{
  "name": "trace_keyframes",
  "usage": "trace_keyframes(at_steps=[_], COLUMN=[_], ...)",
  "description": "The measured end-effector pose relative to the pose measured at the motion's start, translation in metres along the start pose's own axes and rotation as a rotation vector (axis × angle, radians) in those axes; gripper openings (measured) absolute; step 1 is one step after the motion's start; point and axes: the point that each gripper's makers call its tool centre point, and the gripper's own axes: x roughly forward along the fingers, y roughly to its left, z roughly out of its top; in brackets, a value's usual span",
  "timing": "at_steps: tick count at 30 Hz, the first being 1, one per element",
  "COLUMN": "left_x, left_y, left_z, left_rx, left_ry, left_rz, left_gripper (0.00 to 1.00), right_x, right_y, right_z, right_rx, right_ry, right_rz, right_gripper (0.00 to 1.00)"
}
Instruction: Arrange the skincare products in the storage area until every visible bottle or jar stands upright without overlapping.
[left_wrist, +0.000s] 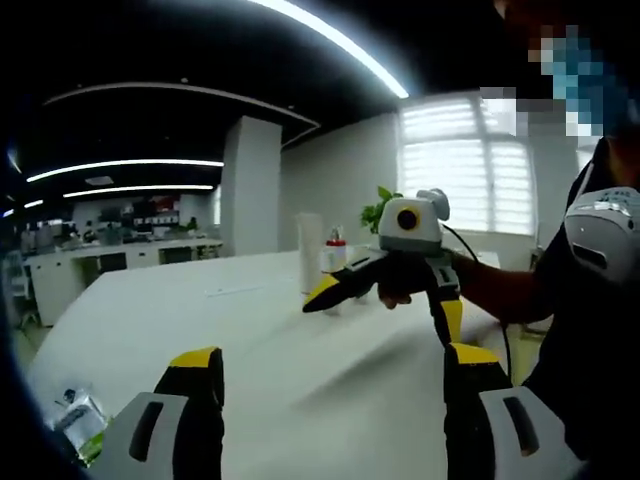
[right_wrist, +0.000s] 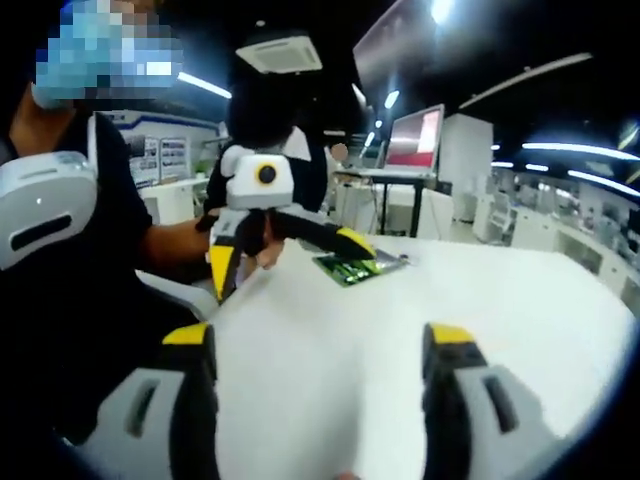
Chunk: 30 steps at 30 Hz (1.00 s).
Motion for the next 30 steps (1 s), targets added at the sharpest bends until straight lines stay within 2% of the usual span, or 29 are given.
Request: trace_keyframes(at_steps=[12,30], left_x=[-0.019,-0.043], left_y=[0.01,0.032], left_z=[-0.013,-0.025], left_rx=[-0.025,-0.056], left_ry=[0.007,0.011], left_rz=[0.036,0.096], left_gripper=[0.86,0.81], right_x=[0.028,0.064], right_y=[-0.004,-0.019], right_z=[-0.001,-0.001], right_rx=[0.014,0.066], right_ry=[0.006,0.004], right_rz=[0.009,0.007], right_gripper=[0.71,0.59])
